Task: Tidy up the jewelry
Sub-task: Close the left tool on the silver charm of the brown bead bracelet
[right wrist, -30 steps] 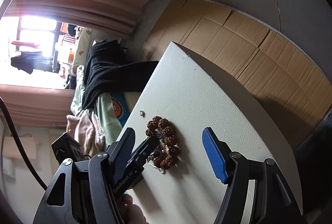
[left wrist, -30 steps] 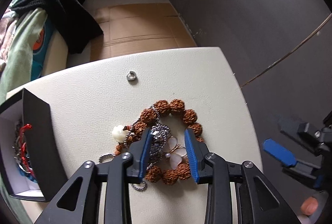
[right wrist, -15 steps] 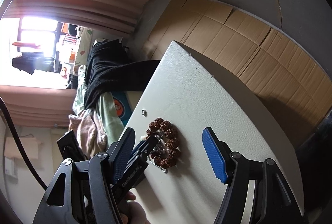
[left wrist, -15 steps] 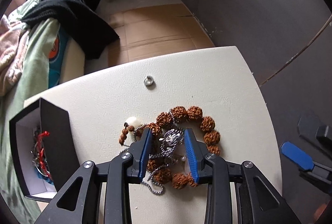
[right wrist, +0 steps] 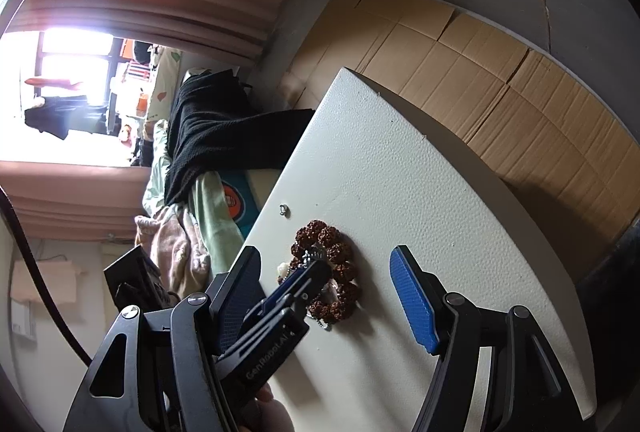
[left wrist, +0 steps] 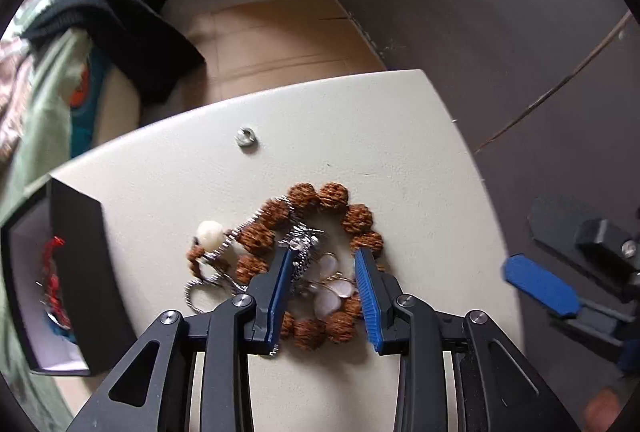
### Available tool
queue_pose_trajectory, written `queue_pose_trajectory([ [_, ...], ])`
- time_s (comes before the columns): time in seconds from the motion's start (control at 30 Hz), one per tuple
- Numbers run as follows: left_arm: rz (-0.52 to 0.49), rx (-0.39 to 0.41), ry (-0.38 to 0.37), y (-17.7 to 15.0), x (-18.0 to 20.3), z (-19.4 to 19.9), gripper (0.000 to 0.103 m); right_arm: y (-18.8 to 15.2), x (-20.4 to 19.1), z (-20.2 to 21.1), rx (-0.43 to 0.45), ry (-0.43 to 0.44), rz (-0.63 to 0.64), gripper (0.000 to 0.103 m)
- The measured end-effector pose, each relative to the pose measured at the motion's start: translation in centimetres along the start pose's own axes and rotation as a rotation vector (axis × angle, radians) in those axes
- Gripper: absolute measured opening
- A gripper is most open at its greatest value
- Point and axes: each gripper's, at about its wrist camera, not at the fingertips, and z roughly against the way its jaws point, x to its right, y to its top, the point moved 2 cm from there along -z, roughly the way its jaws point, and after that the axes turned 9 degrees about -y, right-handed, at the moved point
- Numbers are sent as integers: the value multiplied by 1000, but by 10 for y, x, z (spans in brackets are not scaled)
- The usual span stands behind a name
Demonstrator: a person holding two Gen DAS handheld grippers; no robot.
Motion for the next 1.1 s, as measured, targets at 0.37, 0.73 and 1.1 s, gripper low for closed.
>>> queue_pose_trajectory([
  [0.37, 1, 32, 60, 2, -8, 2, 29, -1, -1, -1, -3, 0, 2, 68],
  [0.73, 9, 29, 70, -1, -9, -2, 25, -2, -4, -5, -16, 7, 12, 68],
  [1.1, 69, 36, 27, 3, -25, -2, 19, 0, -2, -4, -15, 6, 11, 68],
])
